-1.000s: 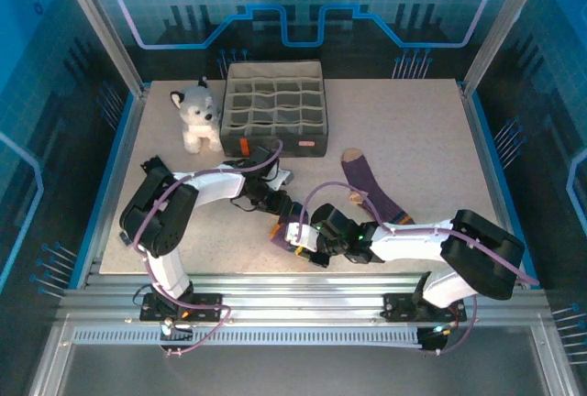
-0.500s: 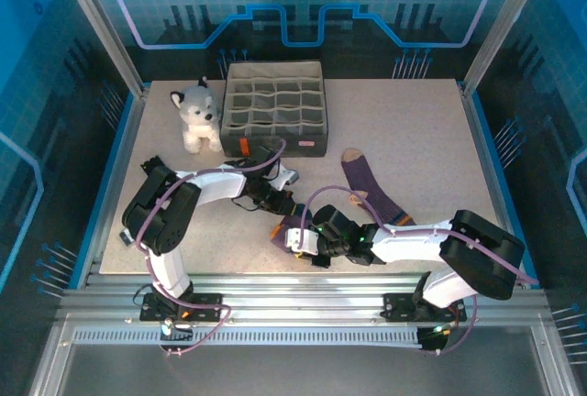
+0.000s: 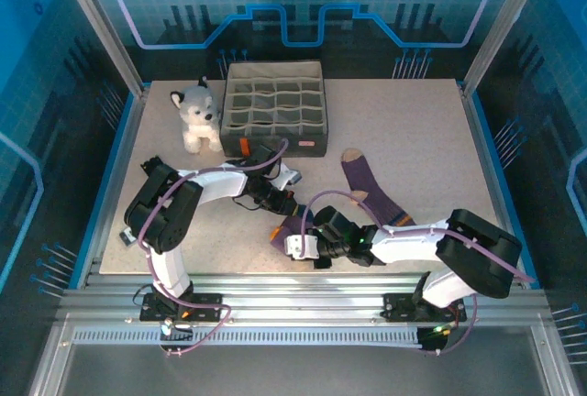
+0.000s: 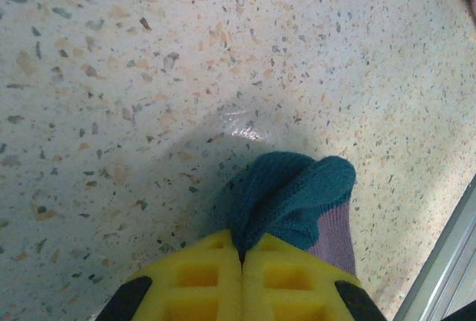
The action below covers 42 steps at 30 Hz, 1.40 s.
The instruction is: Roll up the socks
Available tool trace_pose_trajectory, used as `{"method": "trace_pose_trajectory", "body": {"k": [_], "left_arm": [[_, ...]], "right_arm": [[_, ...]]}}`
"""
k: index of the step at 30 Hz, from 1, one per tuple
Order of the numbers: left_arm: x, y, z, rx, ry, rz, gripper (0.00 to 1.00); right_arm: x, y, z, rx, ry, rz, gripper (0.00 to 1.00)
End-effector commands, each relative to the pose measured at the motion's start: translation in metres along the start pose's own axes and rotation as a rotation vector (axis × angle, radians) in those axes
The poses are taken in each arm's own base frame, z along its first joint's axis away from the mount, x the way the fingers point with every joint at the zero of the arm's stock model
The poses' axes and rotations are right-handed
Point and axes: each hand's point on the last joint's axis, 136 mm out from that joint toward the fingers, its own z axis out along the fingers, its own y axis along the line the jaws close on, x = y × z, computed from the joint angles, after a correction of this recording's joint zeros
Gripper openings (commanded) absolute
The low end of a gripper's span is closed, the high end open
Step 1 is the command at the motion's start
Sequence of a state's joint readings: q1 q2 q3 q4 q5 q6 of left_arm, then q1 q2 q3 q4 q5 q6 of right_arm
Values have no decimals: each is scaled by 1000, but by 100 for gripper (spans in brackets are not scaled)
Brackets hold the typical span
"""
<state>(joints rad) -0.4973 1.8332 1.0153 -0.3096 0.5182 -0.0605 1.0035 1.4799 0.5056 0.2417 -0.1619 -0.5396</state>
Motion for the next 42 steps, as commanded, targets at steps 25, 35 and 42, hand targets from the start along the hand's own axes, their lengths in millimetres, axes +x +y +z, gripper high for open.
{"method": "trace_pose_trajectory", "body": {"k": [25,35,42], "left_arm": [[2,-29,-126,-54,-215,855,36],[71,-32,-98,-224,-279,1416,49],[82,-37,-69,-251,-194,1569,55]], "right_arm": [[20,12,1,-139,11,227,0],[17,5,-1,-138,-24,268,0],[18,2,-1,-138,-33,275,0]]}}
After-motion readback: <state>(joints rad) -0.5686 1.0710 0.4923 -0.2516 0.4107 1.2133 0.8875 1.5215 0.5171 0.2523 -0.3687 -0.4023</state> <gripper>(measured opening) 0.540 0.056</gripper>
